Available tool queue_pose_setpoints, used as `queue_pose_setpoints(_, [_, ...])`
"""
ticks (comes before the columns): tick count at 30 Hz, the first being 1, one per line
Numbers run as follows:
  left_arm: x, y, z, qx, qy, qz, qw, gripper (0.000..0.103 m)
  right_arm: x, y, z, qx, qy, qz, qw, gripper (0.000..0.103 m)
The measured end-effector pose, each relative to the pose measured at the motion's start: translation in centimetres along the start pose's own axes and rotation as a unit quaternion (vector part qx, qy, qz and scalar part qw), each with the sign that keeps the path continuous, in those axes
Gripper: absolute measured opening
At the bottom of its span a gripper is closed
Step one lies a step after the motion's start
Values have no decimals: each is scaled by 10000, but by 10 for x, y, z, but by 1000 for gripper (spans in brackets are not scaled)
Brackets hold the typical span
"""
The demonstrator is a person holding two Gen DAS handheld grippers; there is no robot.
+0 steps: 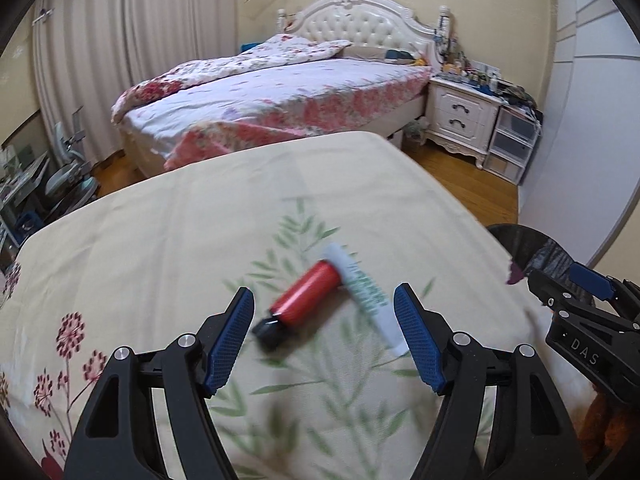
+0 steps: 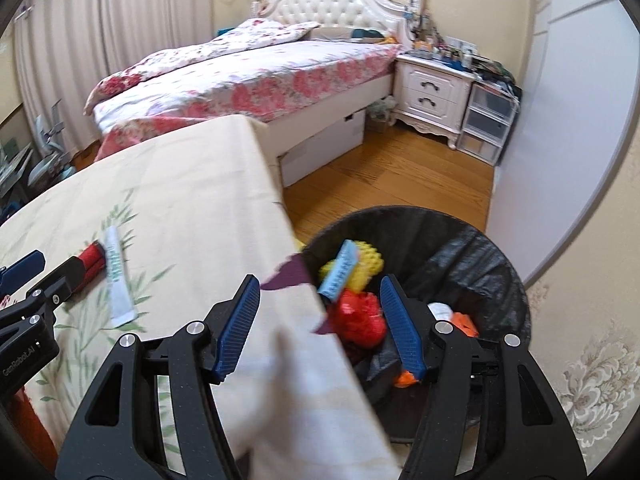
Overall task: Collect trash
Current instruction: 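Move both tools back over the red bottle and white tube, then grasp the white tube with right tool while left grasps the red bottle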
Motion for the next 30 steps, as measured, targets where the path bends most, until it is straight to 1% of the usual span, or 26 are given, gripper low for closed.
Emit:
queue_pose_setpoints(10, [74,6,-12,41,510,478,9975,71,91,-1,9,46,659,620,9959,61])
queue_pose_setpoints(15, [97,8,-19,68,686,605,9958,71,121,-8,12,140,917,807,9924,60])
queue_pose_setpoints(17, [102,8,-20,78,725,619,9954,71,128,-11,11,188,974,840,9915,59])
queue_pose_setpoints(19, [103,9,-21,86,741,614,9953,71,132,-14,10,246,1011,845,9910,51])
queue_pose_setpoints(23, [102,9,-26,106,730,559,9957,71,136,-21,11,332,1021,840,9907,49])
queue_pose_setpoints(26, [101,9,-27,122,709,516,9961,71,138,-24,11,370,1062,834,9901,46])
queue_pose_setpoints(28, [100,7,-27,133,704,487,9962,71,139,-27,9,426,1119,833,9893,36])
queue_pose_setpoints(30, [97,6,-25,137,691,464,9964,71,137,-28,9,410,1128,826,9893,33])
Point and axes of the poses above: each gripper's, at about its wrist camera, not at the fingertips, and y roughly against the way its jaws point, x to its left, z to its top, the point moved 9 cm from there along -y, roughly the way its jaws point, and after that the axes turned 5 degrees about y, right-handed, at the moved point
